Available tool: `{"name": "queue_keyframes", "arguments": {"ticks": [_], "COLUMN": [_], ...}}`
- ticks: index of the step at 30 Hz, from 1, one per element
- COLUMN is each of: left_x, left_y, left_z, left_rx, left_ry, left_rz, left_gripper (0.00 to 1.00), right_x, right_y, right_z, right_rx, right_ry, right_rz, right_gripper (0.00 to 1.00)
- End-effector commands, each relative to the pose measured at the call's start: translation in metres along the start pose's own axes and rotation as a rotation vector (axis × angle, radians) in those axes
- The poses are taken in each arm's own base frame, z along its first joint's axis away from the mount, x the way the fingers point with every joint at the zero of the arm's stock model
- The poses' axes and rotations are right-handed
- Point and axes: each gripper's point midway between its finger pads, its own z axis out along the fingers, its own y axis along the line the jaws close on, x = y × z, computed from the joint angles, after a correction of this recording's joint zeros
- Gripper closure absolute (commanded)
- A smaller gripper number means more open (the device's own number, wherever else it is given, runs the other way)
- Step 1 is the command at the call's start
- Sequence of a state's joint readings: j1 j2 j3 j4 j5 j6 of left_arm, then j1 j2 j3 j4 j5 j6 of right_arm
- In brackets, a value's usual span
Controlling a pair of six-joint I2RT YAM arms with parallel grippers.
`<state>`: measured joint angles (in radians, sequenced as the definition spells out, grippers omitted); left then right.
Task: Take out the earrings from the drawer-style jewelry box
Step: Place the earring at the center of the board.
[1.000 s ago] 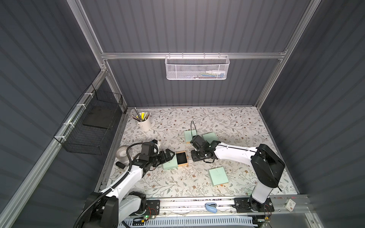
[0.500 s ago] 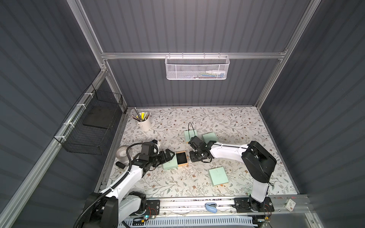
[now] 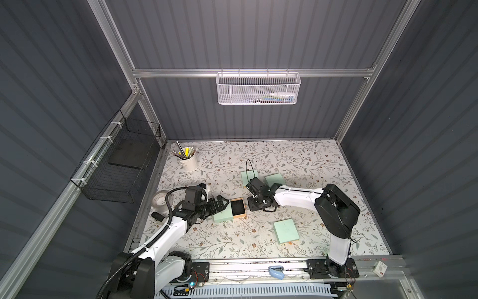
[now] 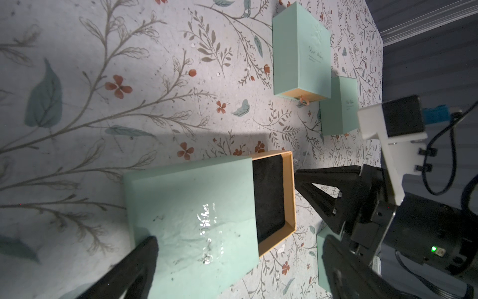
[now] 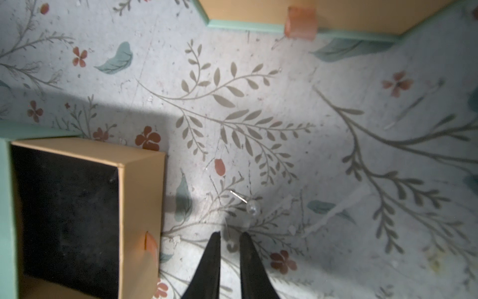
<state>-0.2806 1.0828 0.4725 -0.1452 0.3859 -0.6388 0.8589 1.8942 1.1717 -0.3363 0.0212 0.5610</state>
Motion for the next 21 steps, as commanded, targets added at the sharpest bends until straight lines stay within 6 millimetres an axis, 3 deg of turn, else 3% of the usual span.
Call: {"name": "queue_keyframes", "arguments": {"ticks": [1, 11, 21], "left_x": [0.014, 0.008, -0.001], "left_y": [0.009, 0.003, 0.024], "left_z": [-0.004, -0.014, -0.021], "left_rx": [-0.047, -0.053, -0.199], "left_ry": [0.064, 0.043, 0.003], "left_rz": [-0.041, -0.022, -0.019], "left_gripper": [0.0, 0.0, 0.0], "right_x": [0.001, -0.009, -0.007], "right_y": [0.0, 0.01, 0.018], "right_z": [0.003, -0.022, -0.047], "right_rx": [-0.003, -0.05, -0.044], "right_ry": [0.013, -0.038, -0.071], "right_rz": [-0.003, -0.001, -0.038], "right_gripper": [0.81, 0.81, 0.8]}}
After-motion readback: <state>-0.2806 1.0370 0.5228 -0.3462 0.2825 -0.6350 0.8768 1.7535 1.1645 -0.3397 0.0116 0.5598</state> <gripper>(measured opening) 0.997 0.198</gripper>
